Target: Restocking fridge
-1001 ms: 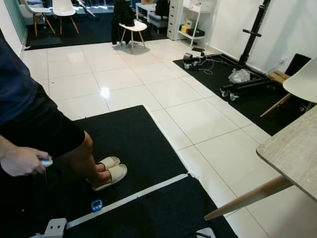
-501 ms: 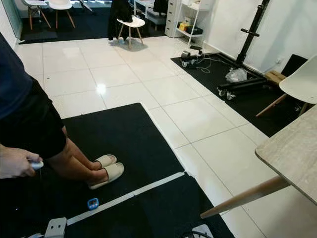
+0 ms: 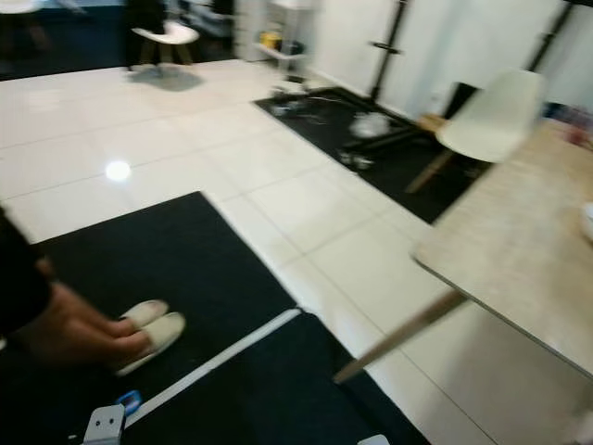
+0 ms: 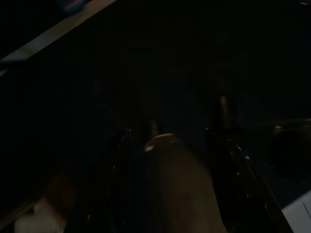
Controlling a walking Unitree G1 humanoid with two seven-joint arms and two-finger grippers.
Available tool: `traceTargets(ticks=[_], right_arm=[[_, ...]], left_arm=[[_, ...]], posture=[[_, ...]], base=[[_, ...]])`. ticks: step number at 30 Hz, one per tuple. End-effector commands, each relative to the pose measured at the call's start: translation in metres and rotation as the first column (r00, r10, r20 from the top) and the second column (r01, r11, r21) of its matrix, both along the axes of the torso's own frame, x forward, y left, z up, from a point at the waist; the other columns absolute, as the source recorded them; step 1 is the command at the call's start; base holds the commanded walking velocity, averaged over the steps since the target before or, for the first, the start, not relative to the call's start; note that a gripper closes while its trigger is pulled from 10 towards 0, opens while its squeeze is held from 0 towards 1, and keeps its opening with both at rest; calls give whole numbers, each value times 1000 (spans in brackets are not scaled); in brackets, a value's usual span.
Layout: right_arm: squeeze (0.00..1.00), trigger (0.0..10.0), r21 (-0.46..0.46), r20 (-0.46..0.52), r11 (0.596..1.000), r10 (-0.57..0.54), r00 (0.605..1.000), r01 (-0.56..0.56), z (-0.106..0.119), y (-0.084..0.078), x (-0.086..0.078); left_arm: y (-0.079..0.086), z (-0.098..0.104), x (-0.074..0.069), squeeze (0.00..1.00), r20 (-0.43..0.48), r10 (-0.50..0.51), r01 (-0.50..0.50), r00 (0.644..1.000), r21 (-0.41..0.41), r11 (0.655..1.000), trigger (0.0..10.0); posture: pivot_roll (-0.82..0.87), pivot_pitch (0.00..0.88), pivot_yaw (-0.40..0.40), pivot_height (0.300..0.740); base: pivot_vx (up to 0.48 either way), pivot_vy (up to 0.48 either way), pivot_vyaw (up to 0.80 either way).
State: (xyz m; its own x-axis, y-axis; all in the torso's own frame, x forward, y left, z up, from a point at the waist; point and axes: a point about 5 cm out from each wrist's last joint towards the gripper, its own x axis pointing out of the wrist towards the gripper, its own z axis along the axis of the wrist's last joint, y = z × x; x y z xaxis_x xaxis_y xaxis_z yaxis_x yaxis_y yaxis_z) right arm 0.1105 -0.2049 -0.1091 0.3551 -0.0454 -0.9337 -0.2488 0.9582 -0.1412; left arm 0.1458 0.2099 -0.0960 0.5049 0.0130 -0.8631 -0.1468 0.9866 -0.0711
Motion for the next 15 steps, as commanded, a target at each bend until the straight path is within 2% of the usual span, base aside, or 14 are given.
traceTargets(ticks=[1, 10, 15], right_arm=[[0, 10000, -3, 2, 1000, 4, 1000, -4, 0, 0, 0], [0, 10000, 4, -10, 1000, 8, 1000, -8, -2, 3, -5], [0, 10000, 3, -10, 1000, 16, 1000, -16, -2, 3, -5]], left_arm=[[-6, -2, -2, 0, -6, 0, 0, 1000, -14, 1000, 10000], [-1, -3, -7, 0, -25, -20, 20, 999, 8, 1000, 10000], [-7, -3, -3, 0, -17, -21, 21, 1000, 4, 1000, 10000]], posture=[[37, 0, -81, 740], [52, 0, -69, 740], [55, 0, -64, 740]], base=[[0, 0, -744], [0, 0, -744], [0, 0, -756]])
